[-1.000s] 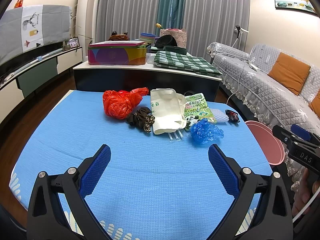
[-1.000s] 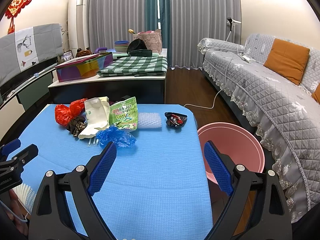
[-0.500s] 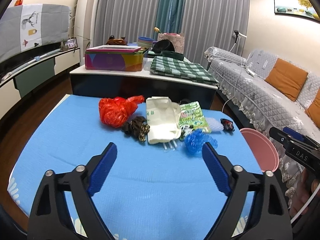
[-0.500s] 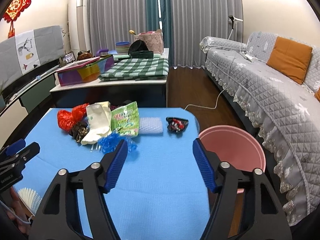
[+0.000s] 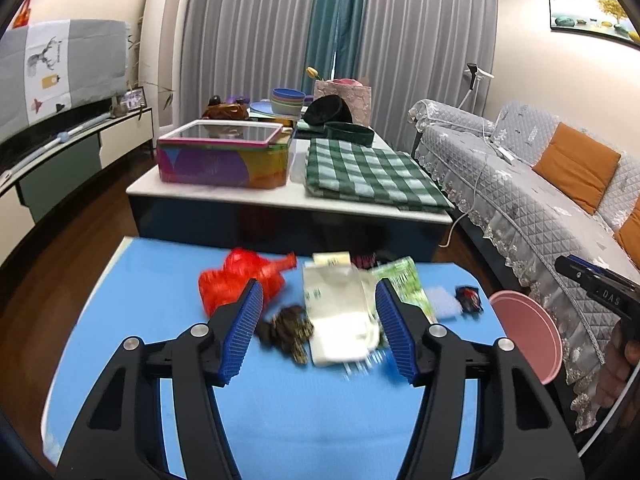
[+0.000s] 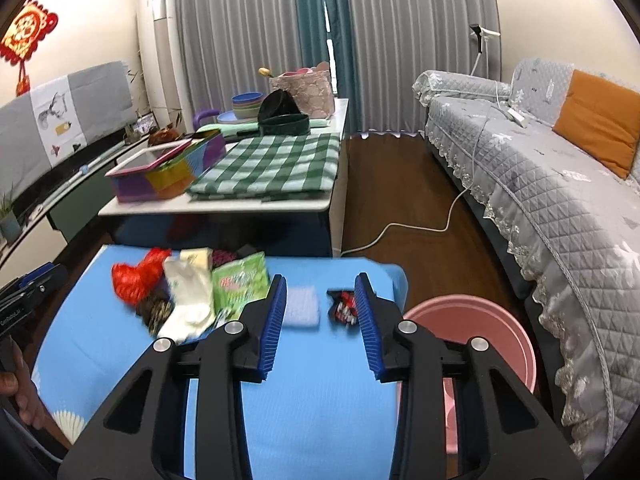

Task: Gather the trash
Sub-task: 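Grasp the black-red snack wrapper with the right tool while the left tool grasps the red plastic bag, then carry the wrapper and red bag in both tools over the pink bin, then open both tools to drop the wrapper and red bag into the bin, then move both open tools back over the table, then grasp the green detergent pouch with the right tool while the left tool grasps the black cloth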

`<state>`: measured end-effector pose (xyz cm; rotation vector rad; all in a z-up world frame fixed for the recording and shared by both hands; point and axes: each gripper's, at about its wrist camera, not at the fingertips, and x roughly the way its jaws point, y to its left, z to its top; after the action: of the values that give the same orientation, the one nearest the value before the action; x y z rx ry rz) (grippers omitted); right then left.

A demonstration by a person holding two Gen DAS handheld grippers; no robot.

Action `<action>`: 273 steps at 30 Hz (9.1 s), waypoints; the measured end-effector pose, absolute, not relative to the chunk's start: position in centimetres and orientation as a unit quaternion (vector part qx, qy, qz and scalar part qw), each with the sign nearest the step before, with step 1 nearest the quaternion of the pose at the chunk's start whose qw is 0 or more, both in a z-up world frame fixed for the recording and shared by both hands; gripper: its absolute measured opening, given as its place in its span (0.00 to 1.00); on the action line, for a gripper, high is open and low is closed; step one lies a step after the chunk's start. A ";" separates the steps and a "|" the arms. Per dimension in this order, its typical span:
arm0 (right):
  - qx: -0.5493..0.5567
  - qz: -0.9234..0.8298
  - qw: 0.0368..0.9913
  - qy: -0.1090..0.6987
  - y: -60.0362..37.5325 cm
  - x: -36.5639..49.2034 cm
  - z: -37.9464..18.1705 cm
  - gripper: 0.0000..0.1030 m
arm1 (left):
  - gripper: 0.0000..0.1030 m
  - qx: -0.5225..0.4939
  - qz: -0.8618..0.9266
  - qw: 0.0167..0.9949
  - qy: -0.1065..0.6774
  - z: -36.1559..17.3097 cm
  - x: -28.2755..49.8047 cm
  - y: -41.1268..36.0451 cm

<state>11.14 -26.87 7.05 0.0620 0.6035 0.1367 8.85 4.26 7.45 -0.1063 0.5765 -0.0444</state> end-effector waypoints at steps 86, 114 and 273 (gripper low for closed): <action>0.032 0.013 0.956 0.292 -34.0 12.7 3.2 0.46 | 0.43 -0.061 -0.061 0.963 0.257 5.9 13.3 -0.5; 0.080 -0.045 0.952 0.293 -46.5 10.1 6.1 0.46 | 0.43 -0.027 -0.187 0.935 0.301 2.7 13.4 -22.4; 0.093 0.234 0.893 0.374 -19.2 18.8 -1.6 0.02 | 0.10 -0.093 0.043 0.928 0.359 -6.5 15.4 5.6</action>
<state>18.85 -19.23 -1.57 0.1939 0.7757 0.4856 15.40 5.59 -6.45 -0.1906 0.7349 0.0890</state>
